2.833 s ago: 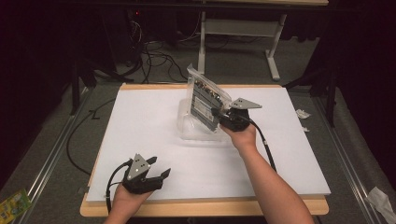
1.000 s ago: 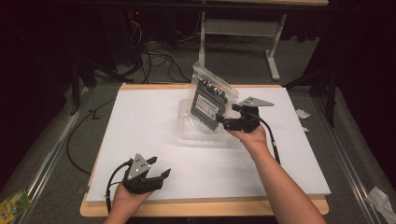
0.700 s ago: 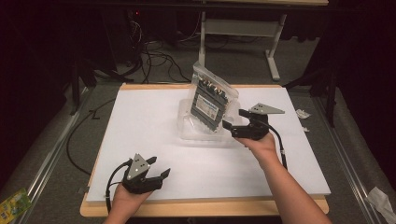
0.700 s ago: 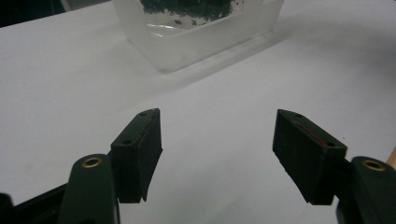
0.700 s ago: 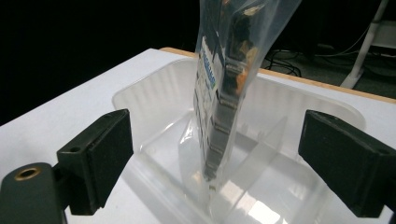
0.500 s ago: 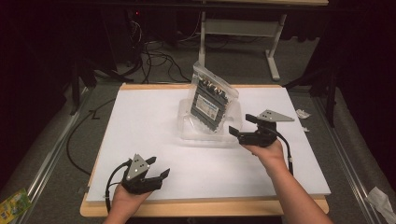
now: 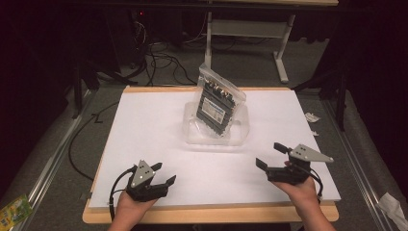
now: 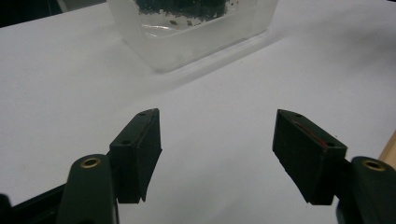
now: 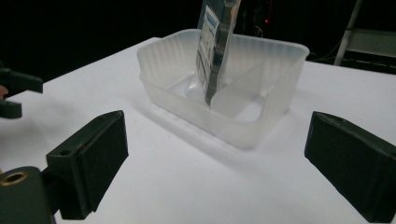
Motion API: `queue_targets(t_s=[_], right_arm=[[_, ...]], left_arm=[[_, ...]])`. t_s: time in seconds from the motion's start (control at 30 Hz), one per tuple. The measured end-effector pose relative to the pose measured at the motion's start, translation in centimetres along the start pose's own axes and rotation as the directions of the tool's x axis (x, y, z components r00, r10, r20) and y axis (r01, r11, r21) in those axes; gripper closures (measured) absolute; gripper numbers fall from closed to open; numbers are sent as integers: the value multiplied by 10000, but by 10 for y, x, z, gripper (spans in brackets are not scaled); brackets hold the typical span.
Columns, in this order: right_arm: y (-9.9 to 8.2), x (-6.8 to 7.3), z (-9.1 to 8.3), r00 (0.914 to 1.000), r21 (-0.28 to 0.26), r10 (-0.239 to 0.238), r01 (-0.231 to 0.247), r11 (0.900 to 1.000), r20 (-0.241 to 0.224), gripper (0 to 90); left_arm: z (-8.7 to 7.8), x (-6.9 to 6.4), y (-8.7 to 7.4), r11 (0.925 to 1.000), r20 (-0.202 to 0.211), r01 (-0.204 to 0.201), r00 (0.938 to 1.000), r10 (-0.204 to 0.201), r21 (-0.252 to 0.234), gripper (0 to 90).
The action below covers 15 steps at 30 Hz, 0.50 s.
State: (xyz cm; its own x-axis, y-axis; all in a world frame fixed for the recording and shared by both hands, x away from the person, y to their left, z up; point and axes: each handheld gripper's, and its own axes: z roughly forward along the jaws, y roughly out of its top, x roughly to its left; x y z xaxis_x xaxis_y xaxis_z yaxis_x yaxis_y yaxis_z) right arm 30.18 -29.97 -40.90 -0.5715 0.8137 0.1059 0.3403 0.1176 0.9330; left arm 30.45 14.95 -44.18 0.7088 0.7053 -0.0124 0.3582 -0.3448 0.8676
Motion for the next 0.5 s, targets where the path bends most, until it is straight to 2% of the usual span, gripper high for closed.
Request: queue_targets(t_s=[0.07,0.2,0.27,0.37,0.5], right_arm=[[-10,0,-15,9998,9,-106,106,9999,169,56],[-29,-5,-34,9981,29,153,-155,9999,598,61],[-35,-7,-35,9976,269,150,-169,9995,678,60],[-36,-9,-31,9977,319,283,-303,9990,612,57],[-34,-6,-27,9990,317,69,-83,9995,438,57]], left_arm=[[1,-2,0,10000,20,-15,10000,15,9,329],[4,-2,0,9999,52,-37,10000,36,105,328],[5,-2,0,9999,62,-17,10000,16,140,328],[6,-2,0,9998,14,35,10000,-36,173,328],[7,-1,-1,9997,-59,74,10000,-73,224,328]])
